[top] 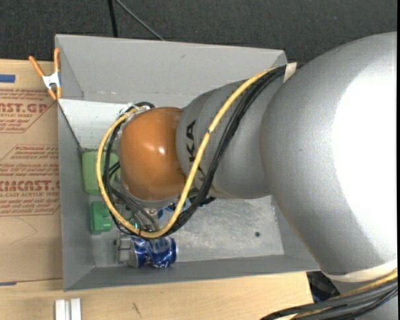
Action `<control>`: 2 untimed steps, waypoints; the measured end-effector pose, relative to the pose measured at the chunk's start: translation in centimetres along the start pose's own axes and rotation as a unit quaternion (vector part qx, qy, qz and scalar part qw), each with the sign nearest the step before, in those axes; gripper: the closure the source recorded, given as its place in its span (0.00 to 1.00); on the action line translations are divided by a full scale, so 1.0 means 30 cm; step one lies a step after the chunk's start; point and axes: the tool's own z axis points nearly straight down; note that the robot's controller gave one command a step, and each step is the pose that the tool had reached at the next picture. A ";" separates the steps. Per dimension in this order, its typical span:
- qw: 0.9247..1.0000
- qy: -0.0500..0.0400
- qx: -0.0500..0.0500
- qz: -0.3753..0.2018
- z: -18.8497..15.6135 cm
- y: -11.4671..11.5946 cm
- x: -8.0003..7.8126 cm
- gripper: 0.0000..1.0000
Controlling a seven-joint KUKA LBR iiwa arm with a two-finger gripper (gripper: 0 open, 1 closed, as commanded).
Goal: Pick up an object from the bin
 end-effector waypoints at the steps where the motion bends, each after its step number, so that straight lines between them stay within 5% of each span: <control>1: 1.000 -0.003 0.001 -0.021 0.198 -0.286 -0.016 0.00; 2: 0.995 -0.004 0.000 0.099 0.088 -0.457 -0.022 0.00</control>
Offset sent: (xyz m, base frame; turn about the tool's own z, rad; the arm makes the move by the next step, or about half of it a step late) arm 0.0045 -0.0811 -0.0563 -0.0481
